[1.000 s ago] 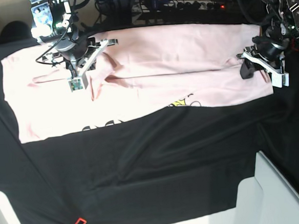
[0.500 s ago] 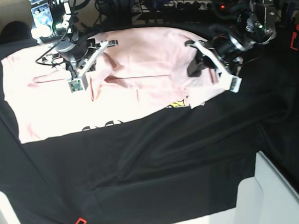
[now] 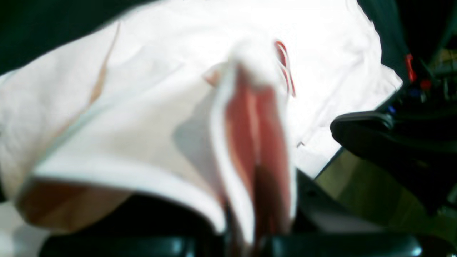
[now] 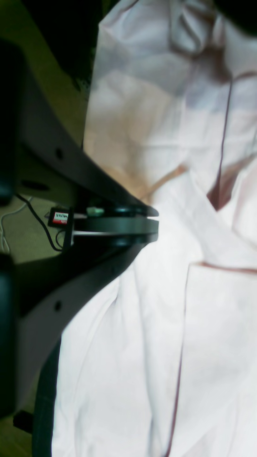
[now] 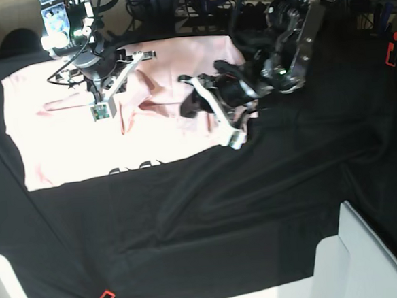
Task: Fold the T-shirt properly
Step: 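Fold the gripped hem over toward the right gripper with the left gripper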
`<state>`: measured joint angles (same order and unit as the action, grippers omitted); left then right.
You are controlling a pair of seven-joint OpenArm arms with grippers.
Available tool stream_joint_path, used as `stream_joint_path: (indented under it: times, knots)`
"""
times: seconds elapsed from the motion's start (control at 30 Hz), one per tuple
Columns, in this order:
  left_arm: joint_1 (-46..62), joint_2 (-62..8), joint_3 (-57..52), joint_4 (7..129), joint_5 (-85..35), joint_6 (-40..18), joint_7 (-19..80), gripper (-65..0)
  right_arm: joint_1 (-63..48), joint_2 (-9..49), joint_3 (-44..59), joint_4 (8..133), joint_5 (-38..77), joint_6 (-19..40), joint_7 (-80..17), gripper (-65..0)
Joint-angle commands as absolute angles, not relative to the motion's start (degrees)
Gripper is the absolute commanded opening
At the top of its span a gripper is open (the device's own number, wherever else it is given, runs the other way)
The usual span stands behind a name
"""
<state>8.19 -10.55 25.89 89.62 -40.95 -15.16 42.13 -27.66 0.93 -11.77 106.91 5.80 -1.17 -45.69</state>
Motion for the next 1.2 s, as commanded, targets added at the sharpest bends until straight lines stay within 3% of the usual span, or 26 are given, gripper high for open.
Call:
stream_joint_path:
  times: [0.0,0.3,0.47,0.57,0.77,0.93,1.17]
  knots:
    - [6.81,-9.80,26.77,89.36,-42.24,-15.69,41.10,-65.0,-27.91,0.75,-11.82,107.74,6.11,-1.10,-44.70,-65.0]
    - [4.09,-6.20,28.79,85.58,-42.24,-15.69,41.01,-64.2,-27.91,0.75,-11.47,107.74,6.11,-1.01,-44.62,-65.0]
    - [3.30,-6.02,28.70,85.58,-42.24,-15.69,40.75,-43.8,-27.91,0.75,-11.38,107.74,6.11,-1.01,-44.62,-65.0]
    - [3.30,-5.14,28.53,85.58,-42.24,-15.78,40.66,-38.6,-27.91,0.75,-11.38,107.74,6.02,-1.01,-44.53,-65.0]
    - [2.33,-5.14,28.88,91.91,-42.33,-16.13,40.66,-34.8,-27.74,0.75,-11.74,107.74,6.02,-1.01,-44.53,-65.0]
    - [0.31,-5.49,28.44,98.07,-42.33,-18.77,41.01,-35.3,-27.56,0.75,-11.82,107.74,6.02,-1.01,-44.70,-65.0]
    - [0.22,-11.82,28.09,102.46,-42.33,-18.68,41.01,-35.4,-27.74,0.75,-11.91,107.91,5.85,-1.01,-44.62,-65.0]
